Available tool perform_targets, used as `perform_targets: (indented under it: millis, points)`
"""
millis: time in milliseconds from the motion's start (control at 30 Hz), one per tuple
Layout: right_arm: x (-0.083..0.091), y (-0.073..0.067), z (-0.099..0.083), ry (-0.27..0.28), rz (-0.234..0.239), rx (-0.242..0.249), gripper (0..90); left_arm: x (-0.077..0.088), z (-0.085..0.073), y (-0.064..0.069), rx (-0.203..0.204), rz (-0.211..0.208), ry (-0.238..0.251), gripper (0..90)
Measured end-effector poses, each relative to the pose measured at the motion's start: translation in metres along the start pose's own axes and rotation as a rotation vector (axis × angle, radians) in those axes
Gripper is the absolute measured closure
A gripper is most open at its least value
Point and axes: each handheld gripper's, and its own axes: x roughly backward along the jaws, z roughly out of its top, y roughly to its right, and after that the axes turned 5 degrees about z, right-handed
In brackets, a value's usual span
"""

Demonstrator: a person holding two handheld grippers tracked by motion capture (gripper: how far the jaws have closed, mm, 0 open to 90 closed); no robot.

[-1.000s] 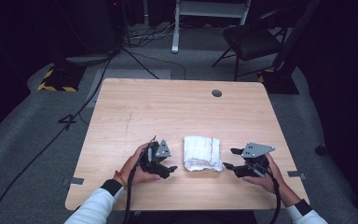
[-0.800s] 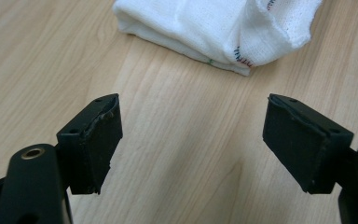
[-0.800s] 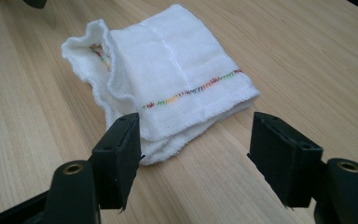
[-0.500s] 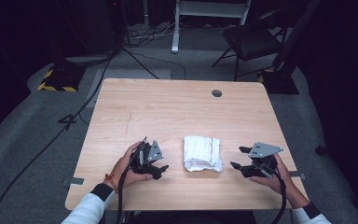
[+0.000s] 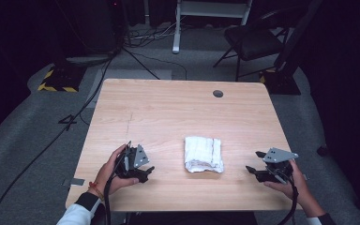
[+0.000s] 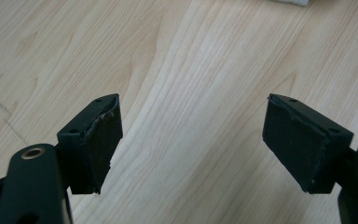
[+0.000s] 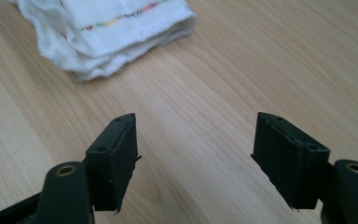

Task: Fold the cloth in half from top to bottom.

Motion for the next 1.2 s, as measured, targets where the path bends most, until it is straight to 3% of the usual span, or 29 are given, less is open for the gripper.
perform_targets:
  millis: [167,400,600,933,1033,1200]
  points:
    - [0.005,0.006,-0.013,-0.017,-0.029,-0.023,30.0,0.003,-0.010,-0.003,0.003,0.041,-0.028,20.4]
    - [0.009,0.014,-0.035,-0.037,-0.052,-0.086,28.7,0.002,-0.025,-0.003,0.010,0.061,-0.066,19.8]
    - [0.012,0.019,-0.052,-0.044,-0.066,-0.133,27.9,0.001,-0.038,-0.006,0.047,0.049,-0.061,19.6]
    - [0.017,0.028,-0.078,-0.004,-0.059,-0.246,27.2,0.002,-0.057,-0.015,0.091,0.038,-0.058,19.6]
    - [0.021,0.029,-0.084,0.010,-0.060,-0.273,26.7,0.003,-0.065,-0.019,0.147,0.018,-0.031,20.2]
    - [0.024,0.030,-0.093,0.024,-0.059,-0.311,25.6,0.005,-0.078,-0.025,0.214,0.008,-0.034,20.4]
